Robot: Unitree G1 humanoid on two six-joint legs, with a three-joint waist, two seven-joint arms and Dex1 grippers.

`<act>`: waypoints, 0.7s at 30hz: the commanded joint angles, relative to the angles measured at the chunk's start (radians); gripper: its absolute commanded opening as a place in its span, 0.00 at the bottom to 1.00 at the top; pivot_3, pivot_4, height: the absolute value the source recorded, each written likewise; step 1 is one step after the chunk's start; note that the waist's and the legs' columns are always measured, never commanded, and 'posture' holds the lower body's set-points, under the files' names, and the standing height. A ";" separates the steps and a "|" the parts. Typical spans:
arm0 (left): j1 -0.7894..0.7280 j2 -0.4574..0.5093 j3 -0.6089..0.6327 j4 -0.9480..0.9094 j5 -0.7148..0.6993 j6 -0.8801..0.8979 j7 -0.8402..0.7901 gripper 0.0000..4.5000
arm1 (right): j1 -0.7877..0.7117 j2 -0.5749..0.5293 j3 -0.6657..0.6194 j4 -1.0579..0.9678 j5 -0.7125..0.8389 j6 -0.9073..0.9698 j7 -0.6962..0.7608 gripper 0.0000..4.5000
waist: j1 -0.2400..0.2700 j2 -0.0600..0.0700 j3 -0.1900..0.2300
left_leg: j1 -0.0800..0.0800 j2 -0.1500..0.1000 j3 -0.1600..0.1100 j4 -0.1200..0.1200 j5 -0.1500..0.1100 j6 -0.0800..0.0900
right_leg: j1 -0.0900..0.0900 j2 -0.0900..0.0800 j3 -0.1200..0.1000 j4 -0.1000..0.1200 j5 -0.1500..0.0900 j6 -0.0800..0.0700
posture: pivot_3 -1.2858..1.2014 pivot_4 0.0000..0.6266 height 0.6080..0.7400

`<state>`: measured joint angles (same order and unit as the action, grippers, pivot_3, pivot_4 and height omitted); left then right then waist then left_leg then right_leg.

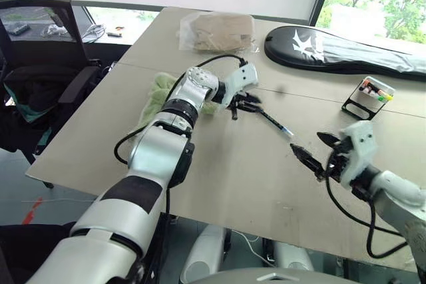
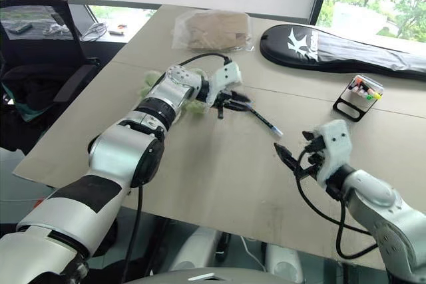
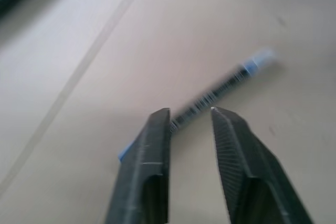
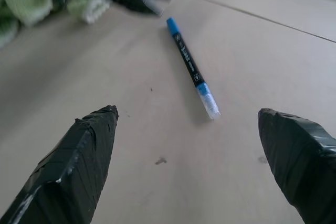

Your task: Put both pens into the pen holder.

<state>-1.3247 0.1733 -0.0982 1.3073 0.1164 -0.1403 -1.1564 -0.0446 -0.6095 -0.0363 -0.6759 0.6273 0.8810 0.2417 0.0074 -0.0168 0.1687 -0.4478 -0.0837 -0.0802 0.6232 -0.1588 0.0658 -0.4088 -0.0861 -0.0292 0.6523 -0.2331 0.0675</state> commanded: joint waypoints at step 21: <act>0.835 0.201 0.107 -1.579 -0.371 0.889 0.301 1.00 | -0.410 0.051 0.290 0.501 -0.292 -0.078 0.369 0.09 | -0.017 0.002 -0.001 | 0.004 0.000 0.002 -0.002 0.000 -0.002 | -0.003 0.002 0.016 0.007 0.000 -0.001 | 0.52 0.24 1.00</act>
<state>-0.4944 0.3539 -0.0007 -0.2096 -0.2156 0.7248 -0.8589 -0.4811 -0.5219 0.2438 -0.1061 0.3308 0.7948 0.5598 -0.0094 -0.0148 0.1678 -0.4434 -0.0839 -0.0781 0.6212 -0.1584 0.0640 -0.4116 -0.0839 -0.0135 0.6588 -0.2327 0.0662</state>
